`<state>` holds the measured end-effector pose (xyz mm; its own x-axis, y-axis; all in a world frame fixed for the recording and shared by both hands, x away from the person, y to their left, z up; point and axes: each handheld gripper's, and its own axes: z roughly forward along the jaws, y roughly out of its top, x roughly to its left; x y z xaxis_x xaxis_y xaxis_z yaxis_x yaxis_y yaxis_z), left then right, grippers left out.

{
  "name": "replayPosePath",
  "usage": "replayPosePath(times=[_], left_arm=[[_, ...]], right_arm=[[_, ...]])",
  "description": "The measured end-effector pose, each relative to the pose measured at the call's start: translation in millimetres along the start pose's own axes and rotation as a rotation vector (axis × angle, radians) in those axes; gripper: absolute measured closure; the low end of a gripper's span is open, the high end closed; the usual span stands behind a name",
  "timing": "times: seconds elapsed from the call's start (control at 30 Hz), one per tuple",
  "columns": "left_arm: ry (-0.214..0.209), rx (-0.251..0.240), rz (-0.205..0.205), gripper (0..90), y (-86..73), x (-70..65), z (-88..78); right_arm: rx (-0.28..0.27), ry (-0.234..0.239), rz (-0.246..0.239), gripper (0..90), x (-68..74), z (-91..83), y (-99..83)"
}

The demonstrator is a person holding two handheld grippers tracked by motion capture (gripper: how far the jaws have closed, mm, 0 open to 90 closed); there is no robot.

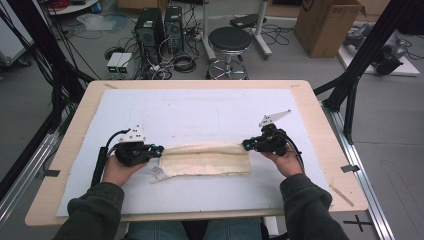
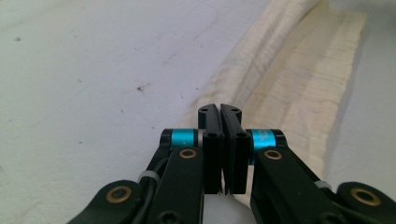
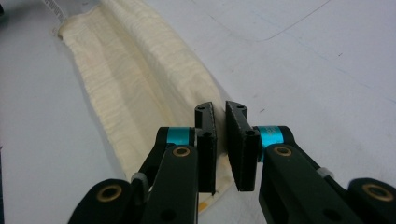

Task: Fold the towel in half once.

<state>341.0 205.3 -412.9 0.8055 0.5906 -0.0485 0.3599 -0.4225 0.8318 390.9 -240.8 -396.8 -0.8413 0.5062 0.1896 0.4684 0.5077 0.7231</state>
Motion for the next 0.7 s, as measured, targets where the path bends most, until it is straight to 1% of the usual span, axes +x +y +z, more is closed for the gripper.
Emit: replayPosePath(times=[0.07,0.2,0.27,0.47,0.7], left_arm=[[-0.003,0.0,0.009,87.2,0.0,-2.7,-2.6],[-0.006,-0.003,0.023,87.1,-1.9,-8.8,-6.3],[-0.01,-0.001,0.028,87.1,-3.5,-11.5,-7.3],[-0.019,0.006,0.032,87.2,-10.6,-17.1,-9.0],[-0.034,0.002,0.047,87.2,-12.6,-22.9,-10.8]], right_arm=[[-0.004,0.0,-0.01,82.9,2.1,-2.0,-1.4],[-0.004,0.006,-0.009,82.9,6.9,-5.3,-5.1],[-0.006,0.004,-0.019,82.9,9.8,-6.3,-6.4],[-0.003,0.007,-0.032,82.8,17.2,-7.1,-12.6],[0.009,0.003,-0.045,82.8,23.0,-8.3,-18.6]])
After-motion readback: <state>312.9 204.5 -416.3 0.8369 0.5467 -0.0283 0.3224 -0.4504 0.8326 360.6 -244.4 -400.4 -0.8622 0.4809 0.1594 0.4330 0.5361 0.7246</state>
